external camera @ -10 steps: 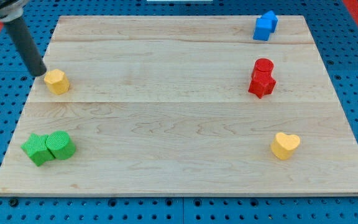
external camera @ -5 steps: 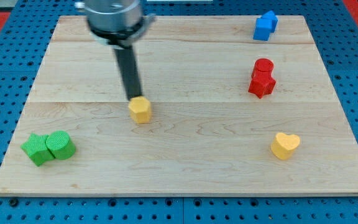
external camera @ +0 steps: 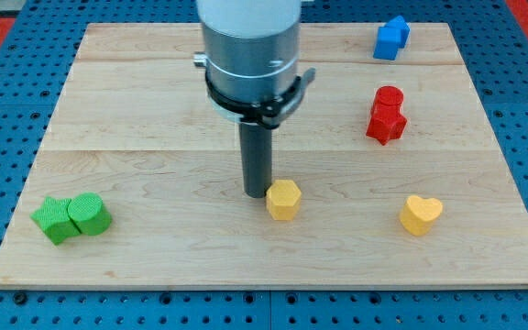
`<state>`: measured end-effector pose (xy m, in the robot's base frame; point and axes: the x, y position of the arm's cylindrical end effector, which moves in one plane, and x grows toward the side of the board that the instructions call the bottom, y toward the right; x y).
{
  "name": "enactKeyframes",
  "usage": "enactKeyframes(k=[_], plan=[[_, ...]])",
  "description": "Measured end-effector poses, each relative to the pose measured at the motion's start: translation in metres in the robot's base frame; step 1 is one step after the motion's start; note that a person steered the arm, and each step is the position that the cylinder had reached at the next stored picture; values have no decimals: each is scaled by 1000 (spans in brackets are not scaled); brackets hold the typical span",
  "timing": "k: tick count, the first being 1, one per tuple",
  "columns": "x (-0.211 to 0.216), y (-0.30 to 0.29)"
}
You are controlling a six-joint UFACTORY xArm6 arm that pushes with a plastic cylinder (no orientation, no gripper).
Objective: Push yellow hexagon near to yellow heart
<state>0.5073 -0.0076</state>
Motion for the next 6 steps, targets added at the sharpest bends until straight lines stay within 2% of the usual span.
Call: enactKeyframes(k=[2,3,4,5,6], plan=[[31,31],[31,99],[31,103],[0,73],[-10,90]])
